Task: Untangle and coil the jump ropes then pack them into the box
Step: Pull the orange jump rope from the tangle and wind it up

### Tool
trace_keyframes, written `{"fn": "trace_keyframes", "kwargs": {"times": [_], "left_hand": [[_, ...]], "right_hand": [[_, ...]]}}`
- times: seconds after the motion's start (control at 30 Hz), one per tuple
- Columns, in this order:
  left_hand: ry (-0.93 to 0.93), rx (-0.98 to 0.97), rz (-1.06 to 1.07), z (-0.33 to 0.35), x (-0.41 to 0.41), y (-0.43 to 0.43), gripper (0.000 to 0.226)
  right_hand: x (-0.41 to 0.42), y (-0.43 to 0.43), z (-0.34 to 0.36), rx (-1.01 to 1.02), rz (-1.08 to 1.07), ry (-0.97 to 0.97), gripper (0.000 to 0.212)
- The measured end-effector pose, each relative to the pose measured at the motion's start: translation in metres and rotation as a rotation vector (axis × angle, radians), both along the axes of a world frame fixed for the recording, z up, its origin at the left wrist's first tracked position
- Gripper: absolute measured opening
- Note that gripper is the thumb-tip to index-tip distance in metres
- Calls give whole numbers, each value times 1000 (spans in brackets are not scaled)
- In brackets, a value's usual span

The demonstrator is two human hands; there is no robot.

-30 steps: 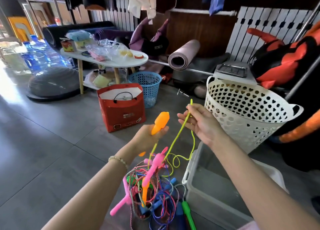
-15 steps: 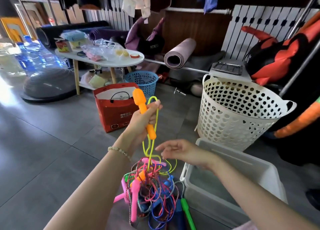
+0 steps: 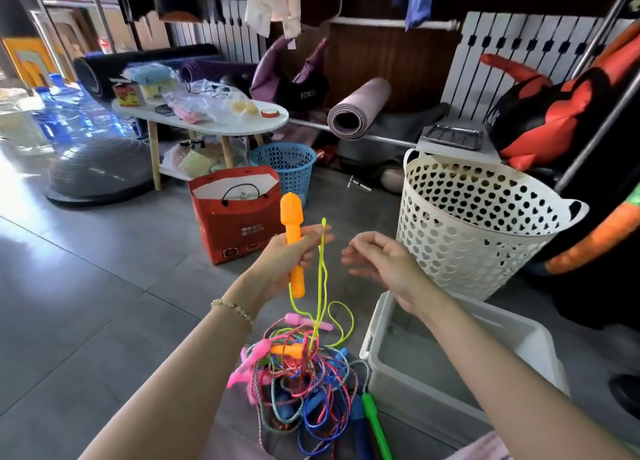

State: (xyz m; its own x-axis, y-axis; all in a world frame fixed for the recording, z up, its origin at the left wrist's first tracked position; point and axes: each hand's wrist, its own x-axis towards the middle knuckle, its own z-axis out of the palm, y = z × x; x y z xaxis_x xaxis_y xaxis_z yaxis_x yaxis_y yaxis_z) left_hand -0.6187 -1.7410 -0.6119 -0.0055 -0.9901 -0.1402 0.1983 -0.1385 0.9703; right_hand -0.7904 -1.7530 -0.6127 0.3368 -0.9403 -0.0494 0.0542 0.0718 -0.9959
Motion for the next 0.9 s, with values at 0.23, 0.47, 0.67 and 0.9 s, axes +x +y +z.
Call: {"fn": "trace_keyframes", "kwargs": {"times": [0.23, 0.47, 0.67, 0.9], "left_hand": [[-92, -54, 28, 7, 0, 2, 15], [-85, -9, 86, 0, 5, 6, 19], [-101, -60, 44, 9, 5, 7, 21], [-446, -44, -324, -3, 3, 21, 23]], "right_hand": [[18, 15, -20, -36, 306, 233, 9], [14, 11, -2, -5, 127, 30, 5], [27, 17, -15, -61, 312, 198, 11], [14, -4, 24, -138, -138, -278, 17]]}}
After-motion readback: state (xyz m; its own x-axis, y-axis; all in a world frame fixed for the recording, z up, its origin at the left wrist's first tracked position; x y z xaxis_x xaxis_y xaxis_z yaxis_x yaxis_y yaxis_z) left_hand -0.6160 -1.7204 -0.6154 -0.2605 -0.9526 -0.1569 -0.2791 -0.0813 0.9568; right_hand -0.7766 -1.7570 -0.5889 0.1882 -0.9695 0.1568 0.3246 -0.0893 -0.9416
